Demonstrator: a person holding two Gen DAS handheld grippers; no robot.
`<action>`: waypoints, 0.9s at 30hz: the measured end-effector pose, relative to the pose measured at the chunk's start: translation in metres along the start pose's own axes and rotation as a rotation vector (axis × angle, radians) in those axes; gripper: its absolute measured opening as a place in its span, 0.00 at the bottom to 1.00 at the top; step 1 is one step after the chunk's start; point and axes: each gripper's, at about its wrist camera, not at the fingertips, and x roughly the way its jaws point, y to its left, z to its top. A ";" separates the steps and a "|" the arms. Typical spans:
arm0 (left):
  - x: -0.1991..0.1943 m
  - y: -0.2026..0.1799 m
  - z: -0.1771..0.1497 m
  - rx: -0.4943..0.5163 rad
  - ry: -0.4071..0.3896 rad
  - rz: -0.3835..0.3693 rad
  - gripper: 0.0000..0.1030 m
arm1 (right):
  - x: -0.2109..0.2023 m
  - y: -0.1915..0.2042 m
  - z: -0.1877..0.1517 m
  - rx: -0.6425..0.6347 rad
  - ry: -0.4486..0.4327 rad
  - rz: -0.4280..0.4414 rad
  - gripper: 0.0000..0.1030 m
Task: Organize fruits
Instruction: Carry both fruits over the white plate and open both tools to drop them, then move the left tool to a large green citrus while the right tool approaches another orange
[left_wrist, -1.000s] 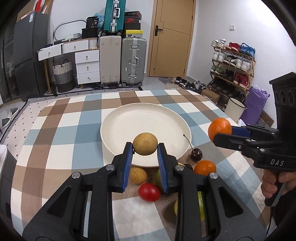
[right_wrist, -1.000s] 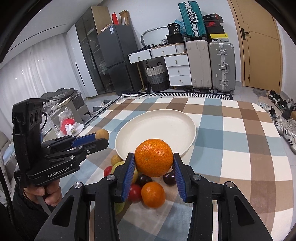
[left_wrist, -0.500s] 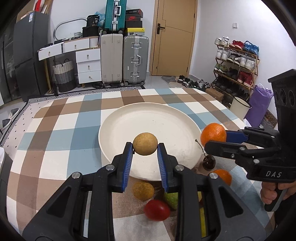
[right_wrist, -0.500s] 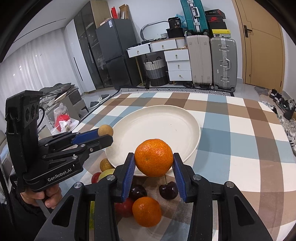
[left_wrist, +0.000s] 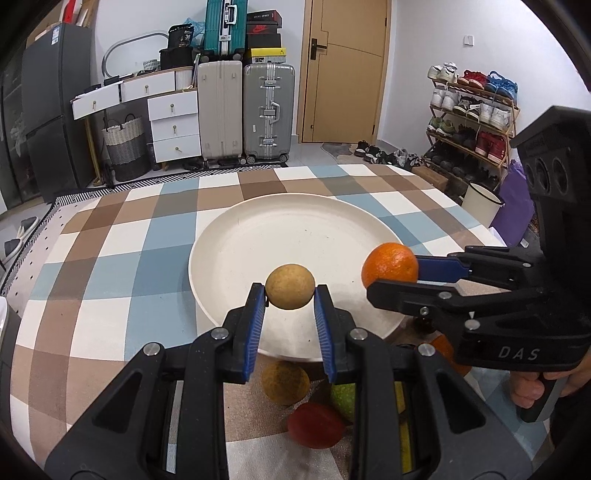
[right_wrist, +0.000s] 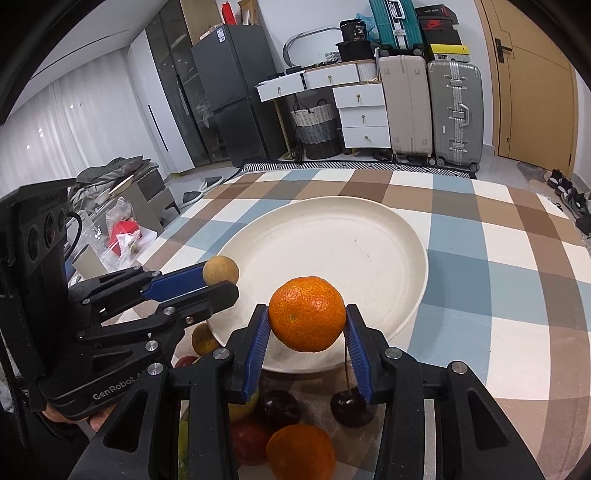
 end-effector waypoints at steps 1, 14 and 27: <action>0.000 0.000 0.000 0.001 0.003 -0.001 0.24 | 0.002 0.000 0.000 -0.003 0.004 -0.003 0.40; -0.013 0.015 0.001 -0.050 -0.003 0.039 0.56 | -0.033 -0.015 0.003 0.023 -0.113 -0.064 0.74; -0.051 0.017 -0.012 -0.056 -0.030 0.056 1.00 | -0.062 -0.013 -0.016 -0.026 -0.070 -0.065 1.00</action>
